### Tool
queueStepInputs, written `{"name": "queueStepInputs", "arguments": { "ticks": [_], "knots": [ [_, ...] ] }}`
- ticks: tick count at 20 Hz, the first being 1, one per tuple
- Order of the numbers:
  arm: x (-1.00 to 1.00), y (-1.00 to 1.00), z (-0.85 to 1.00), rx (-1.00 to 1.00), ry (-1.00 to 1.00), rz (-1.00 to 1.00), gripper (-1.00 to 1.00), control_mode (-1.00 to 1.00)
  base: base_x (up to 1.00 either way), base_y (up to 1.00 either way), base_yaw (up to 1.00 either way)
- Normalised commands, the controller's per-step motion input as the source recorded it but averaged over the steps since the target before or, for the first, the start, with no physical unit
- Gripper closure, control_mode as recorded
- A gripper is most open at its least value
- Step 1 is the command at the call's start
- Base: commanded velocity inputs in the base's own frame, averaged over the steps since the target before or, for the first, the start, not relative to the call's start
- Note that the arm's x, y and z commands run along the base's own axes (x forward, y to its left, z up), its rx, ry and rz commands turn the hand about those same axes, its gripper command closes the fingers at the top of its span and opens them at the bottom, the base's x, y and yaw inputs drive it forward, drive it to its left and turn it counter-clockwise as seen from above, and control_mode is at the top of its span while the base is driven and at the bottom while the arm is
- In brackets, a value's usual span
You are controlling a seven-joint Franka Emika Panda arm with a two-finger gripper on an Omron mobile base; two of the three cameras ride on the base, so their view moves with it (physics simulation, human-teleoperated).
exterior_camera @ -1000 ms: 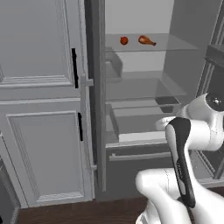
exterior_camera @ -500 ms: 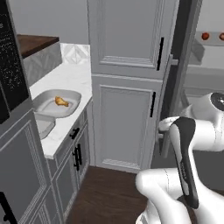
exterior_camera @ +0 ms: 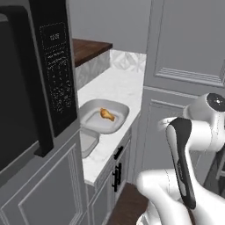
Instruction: Place one tomato and one chicken drumstick in each tupperware on the nearby counter, to pack two identical lunches.
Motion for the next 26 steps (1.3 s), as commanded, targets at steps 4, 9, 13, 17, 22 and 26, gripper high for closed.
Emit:
{"name": "queueStepInputs", "arguments": {
  "ticks": [4,9,13,17,22,26],
  "knots": [
    [0.00,0.00,0.00,0.00,0.00,0.00,1.00,1.00,1.00,0.00,0.40],
    [0.00,0.00,0.00,0.00,0.00,0.00,1.00,1.00,1.00,0.00,0.45],
    [0.00,0.00,0.00,0.00,0.00,0.00,1.00,1.00,1.00,0.00,0.54],
    [0.00,0.00,0.00,0.00,0.00,0.00,1.00,1.00,1.00,0.00,0.62],
    [0.00,0.00,0.00,0.00,0.00,0.00,1.00,1.00,0.98,0.00,0.62],
    [0.86,0.01,-0.66,0.00,0.21,0.27,1.00,-1.00,0.00,0.00,0.00]
  ]
}}
